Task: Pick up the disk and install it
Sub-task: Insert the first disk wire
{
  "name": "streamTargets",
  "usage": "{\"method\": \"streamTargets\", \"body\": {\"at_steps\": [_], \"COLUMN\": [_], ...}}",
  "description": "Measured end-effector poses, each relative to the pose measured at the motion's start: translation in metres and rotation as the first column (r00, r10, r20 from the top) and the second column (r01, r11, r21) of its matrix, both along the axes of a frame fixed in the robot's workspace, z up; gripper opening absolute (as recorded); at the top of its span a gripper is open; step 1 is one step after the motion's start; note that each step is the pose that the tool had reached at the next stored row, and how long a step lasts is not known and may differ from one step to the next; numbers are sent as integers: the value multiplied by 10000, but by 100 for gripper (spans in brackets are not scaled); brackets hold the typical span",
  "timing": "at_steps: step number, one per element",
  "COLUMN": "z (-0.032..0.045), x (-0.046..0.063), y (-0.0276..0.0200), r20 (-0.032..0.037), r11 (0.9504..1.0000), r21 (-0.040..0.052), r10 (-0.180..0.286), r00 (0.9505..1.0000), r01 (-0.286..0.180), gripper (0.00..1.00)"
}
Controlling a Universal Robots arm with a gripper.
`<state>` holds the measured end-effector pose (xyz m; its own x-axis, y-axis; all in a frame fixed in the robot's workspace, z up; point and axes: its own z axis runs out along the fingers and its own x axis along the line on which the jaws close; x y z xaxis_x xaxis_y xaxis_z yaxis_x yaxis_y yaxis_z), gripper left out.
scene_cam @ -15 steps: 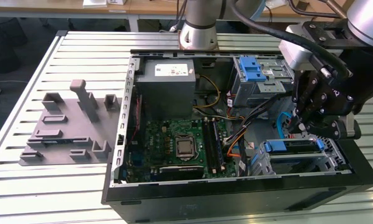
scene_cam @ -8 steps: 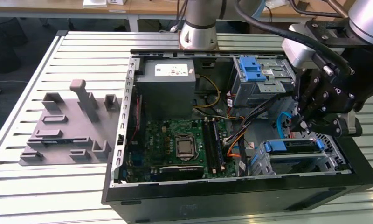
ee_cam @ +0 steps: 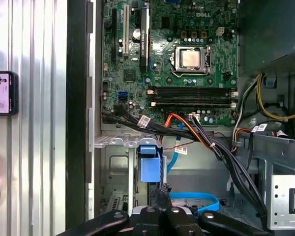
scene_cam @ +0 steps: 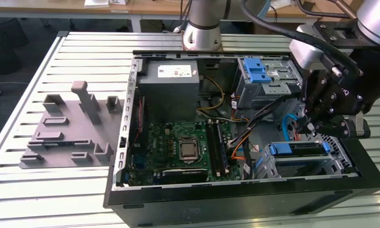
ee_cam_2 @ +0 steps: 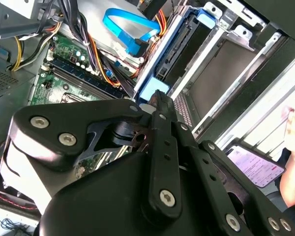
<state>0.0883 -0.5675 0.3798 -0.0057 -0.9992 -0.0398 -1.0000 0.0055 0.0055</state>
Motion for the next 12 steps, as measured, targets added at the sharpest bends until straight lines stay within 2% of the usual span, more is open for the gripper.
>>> {"method": "streamTargets", "body": {"at_steps": [12], "z": [-23], "x": [43], "y": [3], "r20": [0], "r11": [10000], "r21": [2], "r10": [0], "r00": [10000], "r01": [0], "gripper": [11]}}
